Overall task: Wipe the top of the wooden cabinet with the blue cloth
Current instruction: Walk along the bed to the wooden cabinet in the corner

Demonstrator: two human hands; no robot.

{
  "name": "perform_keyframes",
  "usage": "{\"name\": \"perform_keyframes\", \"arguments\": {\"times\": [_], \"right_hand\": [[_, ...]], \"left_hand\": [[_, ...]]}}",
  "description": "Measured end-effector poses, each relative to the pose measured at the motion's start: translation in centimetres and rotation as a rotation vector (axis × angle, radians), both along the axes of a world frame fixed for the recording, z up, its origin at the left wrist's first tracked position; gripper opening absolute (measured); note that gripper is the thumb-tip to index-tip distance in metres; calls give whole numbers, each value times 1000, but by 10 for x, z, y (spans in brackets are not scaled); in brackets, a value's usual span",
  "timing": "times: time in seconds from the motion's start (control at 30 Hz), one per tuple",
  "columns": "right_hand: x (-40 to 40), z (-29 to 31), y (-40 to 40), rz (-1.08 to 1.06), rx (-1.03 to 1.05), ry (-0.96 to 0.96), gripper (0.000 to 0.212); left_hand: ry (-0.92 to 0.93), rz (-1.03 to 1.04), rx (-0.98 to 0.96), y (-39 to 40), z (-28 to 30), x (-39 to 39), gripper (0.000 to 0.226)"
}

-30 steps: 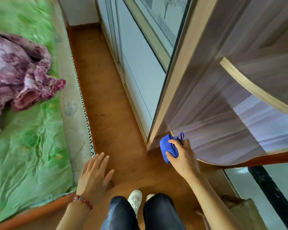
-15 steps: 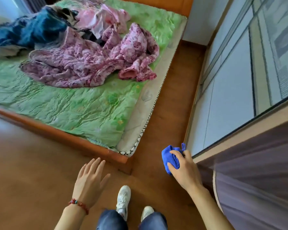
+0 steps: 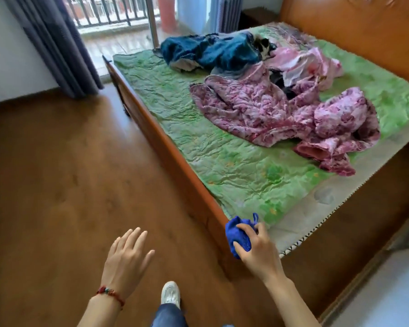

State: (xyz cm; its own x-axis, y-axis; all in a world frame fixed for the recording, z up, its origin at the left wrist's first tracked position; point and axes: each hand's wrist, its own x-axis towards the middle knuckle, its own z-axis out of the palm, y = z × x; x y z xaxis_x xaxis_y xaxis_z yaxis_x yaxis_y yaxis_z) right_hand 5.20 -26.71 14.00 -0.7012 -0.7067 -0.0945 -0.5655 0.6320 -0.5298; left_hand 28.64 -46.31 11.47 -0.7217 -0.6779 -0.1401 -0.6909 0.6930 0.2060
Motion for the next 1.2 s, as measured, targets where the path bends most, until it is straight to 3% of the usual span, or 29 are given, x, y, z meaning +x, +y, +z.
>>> {"name": "perform_keyframes", "arguments": {"times": [0.53, 0.8, 1.2], "right_hand": [[9, -2, -314, 372, -8, -1, 44], [-31, -17, -470, 461, -47, -18, 44], [-110, 15, -727, 546, -106, -6, 44]], "left_hand": [[-86, 378, 26, -218, 1, 73, 78], [-96, 460, 5, -334, -10, 40, 78], [-11, 502, -103, -565, 26, -34, 76]]}}
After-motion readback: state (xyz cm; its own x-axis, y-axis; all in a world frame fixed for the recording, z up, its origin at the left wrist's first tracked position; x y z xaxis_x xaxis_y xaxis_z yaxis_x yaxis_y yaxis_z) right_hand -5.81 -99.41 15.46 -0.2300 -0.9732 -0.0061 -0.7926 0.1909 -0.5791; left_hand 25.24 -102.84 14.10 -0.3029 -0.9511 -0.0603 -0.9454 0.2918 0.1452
